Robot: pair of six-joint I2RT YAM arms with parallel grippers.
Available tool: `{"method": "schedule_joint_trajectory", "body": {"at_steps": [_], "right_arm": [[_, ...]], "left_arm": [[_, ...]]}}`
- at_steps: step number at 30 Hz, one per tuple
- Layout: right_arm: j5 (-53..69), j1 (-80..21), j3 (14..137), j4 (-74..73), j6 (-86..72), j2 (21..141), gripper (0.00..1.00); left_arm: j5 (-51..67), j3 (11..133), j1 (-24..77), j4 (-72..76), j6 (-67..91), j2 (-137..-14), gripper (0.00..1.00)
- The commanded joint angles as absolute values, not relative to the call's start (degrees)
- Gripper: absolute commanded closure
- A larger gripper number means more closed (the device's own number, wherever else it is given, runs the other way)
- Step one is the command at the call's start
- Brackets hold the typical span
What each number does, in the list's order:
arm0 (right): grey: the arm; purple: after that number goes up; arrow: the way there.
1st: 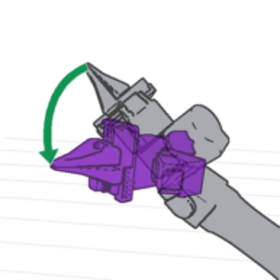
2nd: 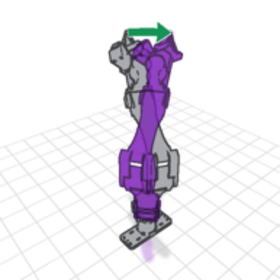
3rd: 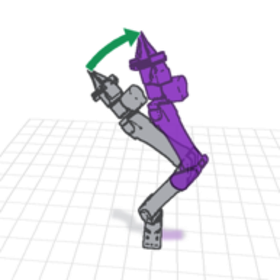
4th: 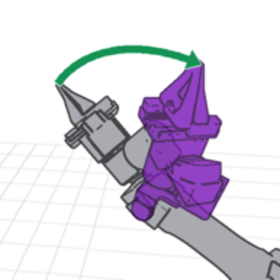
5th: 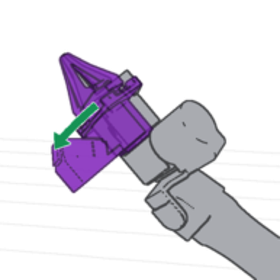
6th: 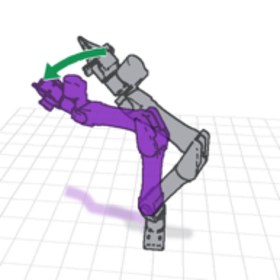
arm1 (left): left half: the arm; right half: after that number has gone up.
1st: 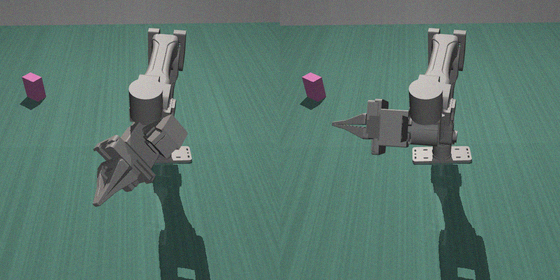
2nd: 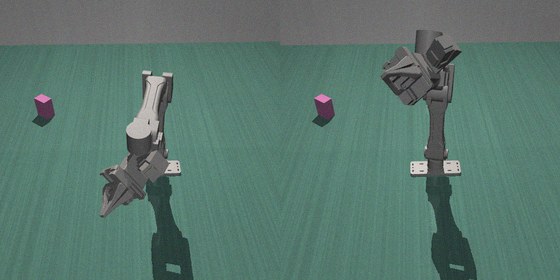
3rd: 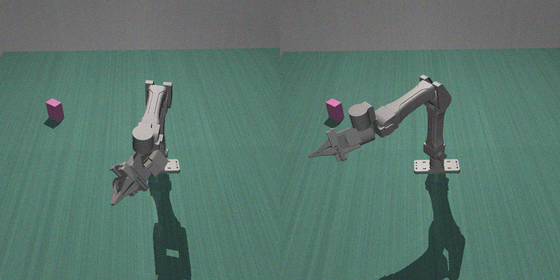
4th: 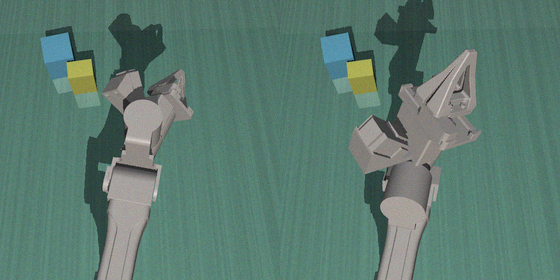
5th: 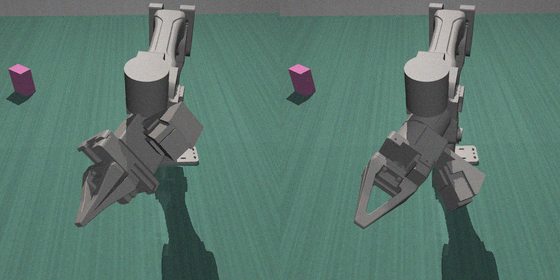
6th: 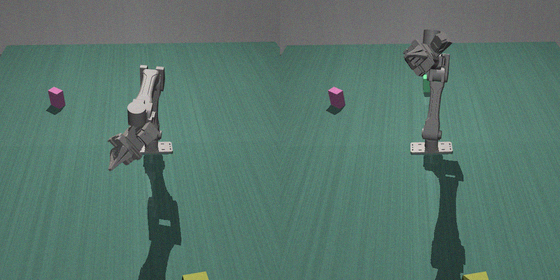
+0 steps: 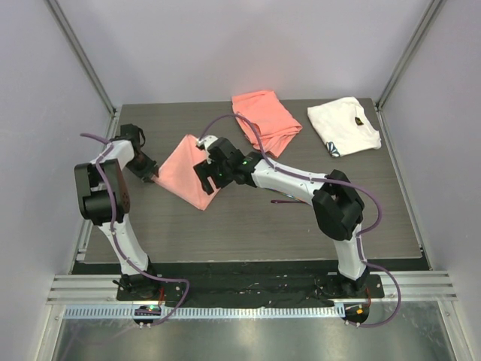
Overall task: Fold the napkin into a case and place the utensils inside
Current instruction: Pick up the upper triangle-folded napkin from the center of the board.
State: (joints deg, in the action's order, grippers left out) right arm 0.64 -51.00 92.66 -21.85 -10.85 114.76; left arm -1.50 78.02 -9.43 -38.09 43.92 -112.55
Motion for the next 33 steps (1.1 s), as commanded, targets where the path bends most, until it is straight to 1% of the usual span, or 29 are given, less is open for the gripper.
{"method": "schedule_joint_trajectory", "body": {"at_steps": [1, 3, 4, 5, 6, 10, 11, 15, 16, 18, 21, 22, 24, 25, 28, 32, 33], "right_arm": [[-2.11, -53.79, 92.46, -18.9, -4.41, 113.29, 0.17], [-2.45, -55.54, 92.28, -18.46, -0.73, 114.25, 0.14], [-3.24, -56.5, 92.46, -18.46, -0.27, 114.52, 0.14], [-3.6, -57.04, 92.46, -18.37, 2.0, 114.87, 0.12], [-4.73, -58.61, 92.46, -17.76, 4.46, 115.48, 0.11], [-6.32, -60.73, 94.13, -17.58, 6.67, 118.29, 0.13], [-7.02, -61.17, 95.09, -17.58, 7.03, 118.82, 0.15], [-10.37, -62.75, 98.35, -20.56, 8.88, 122.34, 0.21], [-10.63, -62.84, 98.52, -20.57, 8.96, 123.39, 0.24], [-11.51, -62.84, 98.53, -19.69, 9.14, 124.27, 0.27], [-12.83, -62.84, 99.14, -19.34, 10.1, 125.86, 0.34], [-12.92, -62.84, 99.23, -19.34, 10.37, 126.21, 0.39], [-12.48, -62.84, 99.58, -19.25, 10.9, 126.91, 0.44], [-12.48, -62.75, 99.67, -19.34, 11.07, 127.0, 0.48], [-11.78, -62.67, 99.67, -19.42, 10.9, 127.26, 0.54], [-10.55, -62.67, 98.7, -19.34, 10.37, 126.92, 0.59], [-9.5, -62.23, 98.53, -19.25, 9.94, 126.91, 0.62]], "left_arm": [[-6.15, 77.61, -8.97, -37.79, 42.01, -115.14, 0.68], [-6.15, 77.78, -8.53, -37.7, 41.57, -115.14, 0.73], [-6.07, 78.04, -8.35, -37.71, 41.4, -115.14, 0.78], [-6.24, 78.22, -8.26, -38.05, 41.14, -114.88, 0.85], [-6.59, 78.14, -8.17, -38.14, 41.05, -114.79, 0.88], [-6.59, 78.22, -8.0, -38.06, 40.61, -114.17, 0.91], [-6.5, 78.48, -8.0, -38.06, 40.43, -114.34, 0.93], [-5.28, 79.01, -8.09, -37.97, 40.34, -114.87, 0.94], [-4.75, 79.1, -8.0, -37.97, 40.43, -114.96, 0.95], [-4.31, 79.19, -8.0, -37.79, 40.43, -115.22, 0.95], [-3.87, 79.54, -8.0, -37.79, 40.43, -115.31, 0.97], [-3.95, 79.54, -7.91, -37.71, 40.34, -115.31, 0.98], [-3.87, 79.63, -8.0, -37.79, 40.08, -115.31, 0.99], [-3.87, 79.72, -7.91, -37.79, 39.99, -115.4, 0.99], [-3.95, 79.89, -8.0, -37.88, 39.82, -115.58, 1.0], [-3.87, 80.16, -7.91, -38.06, 39.73, -115.84, 1.0], [-3.87, 80.33, -8.0, -38.14, 39.73, -115.84, 1.0]]}}
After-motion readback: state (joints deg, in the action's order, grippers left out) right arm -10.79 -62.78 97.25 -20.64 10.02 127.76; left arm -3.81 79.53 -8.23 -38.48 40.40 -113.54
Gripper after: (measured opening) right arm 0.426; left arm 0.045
